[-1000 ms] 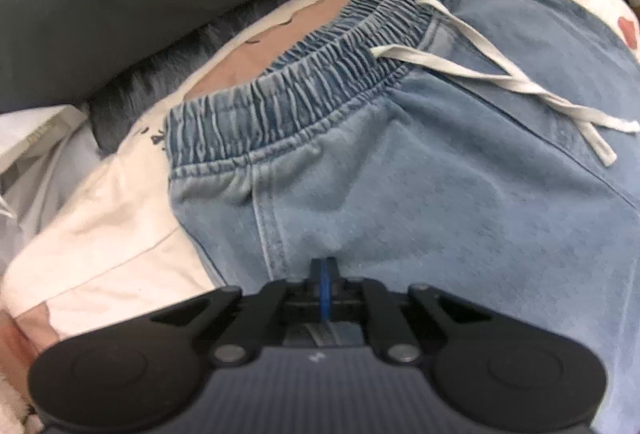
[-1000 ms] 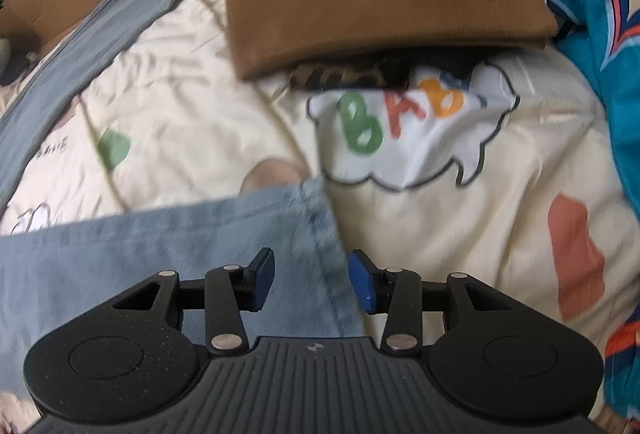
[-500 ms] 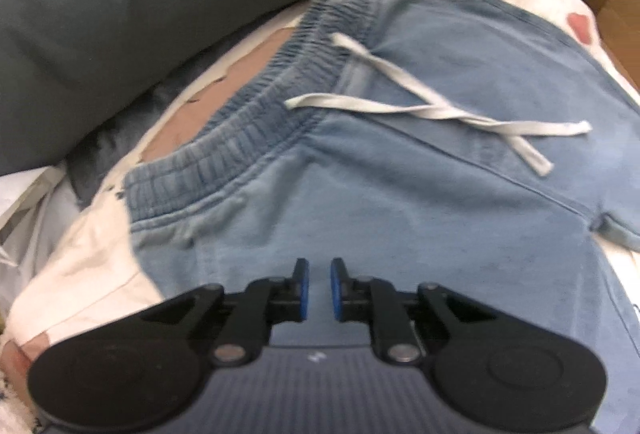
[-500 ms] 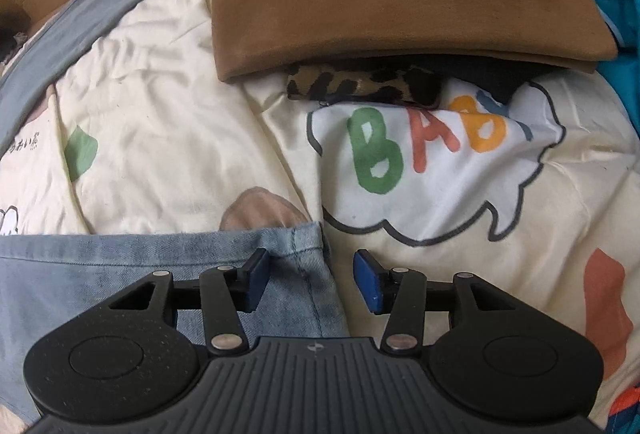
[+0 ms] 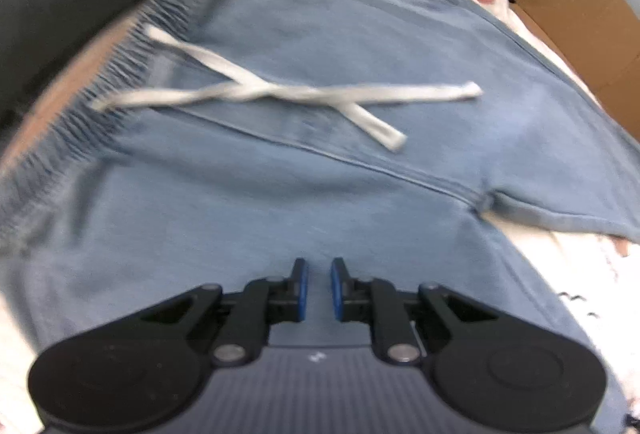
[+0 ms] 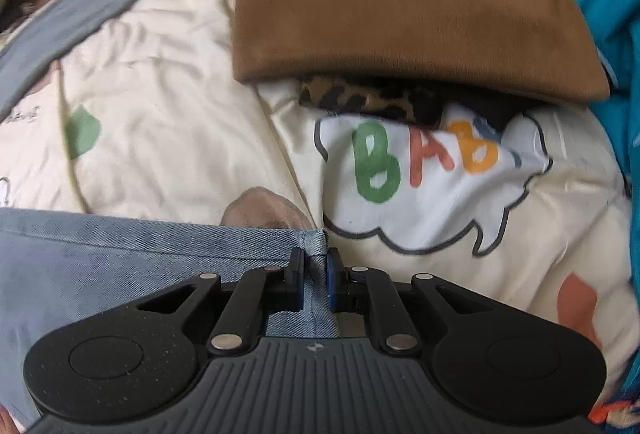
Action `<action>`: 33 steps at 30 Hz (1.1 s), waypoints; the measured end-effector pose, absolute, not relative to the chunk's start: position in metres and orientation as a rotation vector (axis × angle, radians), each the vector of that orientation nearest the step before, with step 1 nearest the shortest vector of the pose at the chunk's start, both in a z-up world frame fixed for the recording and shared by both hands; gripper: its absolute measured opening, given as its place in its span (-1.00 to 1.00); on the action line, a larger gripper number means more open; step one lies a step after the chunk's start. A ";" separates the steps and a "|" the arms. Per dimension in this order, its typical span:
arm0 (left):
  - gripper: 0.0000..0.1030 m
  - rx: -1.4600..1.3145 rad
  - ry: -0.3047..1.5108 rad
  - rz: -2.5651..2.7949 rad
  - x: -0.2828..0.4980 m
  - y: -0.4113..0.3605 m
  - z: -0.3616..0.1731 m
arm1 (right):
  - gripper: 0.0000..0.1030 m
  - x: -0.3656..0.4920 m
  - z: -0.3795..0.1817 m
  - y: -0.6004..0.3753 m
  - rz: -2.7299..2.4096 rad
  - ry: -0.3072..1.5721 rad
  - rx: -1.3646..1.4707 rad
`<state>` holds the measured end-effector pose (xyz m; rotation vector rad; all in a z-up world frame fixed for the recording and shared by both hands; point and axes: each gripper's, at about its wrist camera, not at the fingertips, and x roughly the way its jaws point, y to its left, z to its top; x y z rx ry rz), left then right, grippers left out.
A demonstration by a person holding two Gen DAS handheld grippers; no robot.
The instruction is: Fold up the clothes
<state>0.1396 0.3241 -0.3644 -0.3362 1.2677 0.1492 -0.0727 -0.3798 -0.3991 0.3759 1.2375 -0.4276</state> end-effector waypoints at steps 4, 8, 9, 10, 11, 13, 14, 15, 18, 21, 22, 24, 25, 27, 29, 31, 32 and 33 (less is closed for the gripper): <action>-0.74 -0.305 1.291 0.134 0.152 0.302 -0.374 | -0.75 -0.066 -0.401 -0.375 -0.472 1.250 0.356; -0.75 -0.278 1.281 0.150 0.165 0.295 -0.383 | -0.30 -0.070 -0.384 -0.376 -0.499 1.210 0.323; -0.75 -0.267 1.276 0.158 0.169 0.294 -0.385 | -0.27 -0.072 -0.379 -0.376 -0.503 1.198 0.309; -0.76 -0.261 1.271 0.167 0.172 0.293 -0.386 | -0.27 -0.074 -0.375 -0.376 -0.496 1.186 0.304; -0.76 -0.259 1.267 0.176 0.176 0.293 -0.387 | -0.26 -0.075 -0.370 -0.375 -0.484 1.174 0.303; -0.77 -0.257 1.261 0.194 0.181 0.294 -0.386 | -0.26 -0.079 -0.361 -0.372 -0.457 1.149 0.300; -0.77 -0.257 1.258 0.203 0.183 0.294 -0.385 | -0.26 -0.080 -0.358 -0.370 -0.437 1.138 0.303; -0.77 -0.256 1.253 0.206 0.184 0.294 -0.383 | -0.26 -0.080 -0.354 -0.367 -0.415 1.129 0.308; -0.77 -0.255 1.239 0.185 0.180 0.295 -0.373 | -0.26 -0.082 -0.350 -0.357 -0.363 1.115 0.339; -0.68 -0.251 1.227 0.155 0.170 0.297 -0.361 | -0.27 -0.083 -0.355 -0.346 -0.316 1.125 0.380; -0.55 -0.250 1.225 0.146 0.166 0.298 -0.357 | -0.27 -0.085 -0.358 -0.343 -0.308 1.135 0.391; -0.38 -0.256 1.228 0.131 0.158 0.297 -0.351 | -0.27 -0.088 -0.361 -0.337 -0.299 1.152 0.404; -0.35 -0.253 1.228 0.126 0.152 0.297 -0.348 | -0.27 -0.090 -0.363 -0.335 -0.296 1.157 0.406; -0.28 -0.256 1.224 0.122 0.138 0.295 -0.343 | -0.27 -0.093 -0.366 -0.331 -0.290 1.165 0.410; -0.26 -0.280 1.227 0.117 0.128 0.293 -0.342 | -0.27 -0.095 -0.370 -0.328 -0.281 1.174 0.413; -0.26 -0.295 1.233 0.108 0.116 0.287 -0.342 | -0.27 -0.097 -0.374 -0.326 -0.271 1.182 0.413; -0.26 -0.296 1.237 0.101 0.110 0.283 -0.342 | -0.27 -0.097 -0.376 -0.324 -0.264 1.182 0.417; -0.26 -0.296 1.238 0.092 0.102 0.279 -0.342 | -0.27 -0.098 -0.378 -0.323 -0.257 1.183 0.419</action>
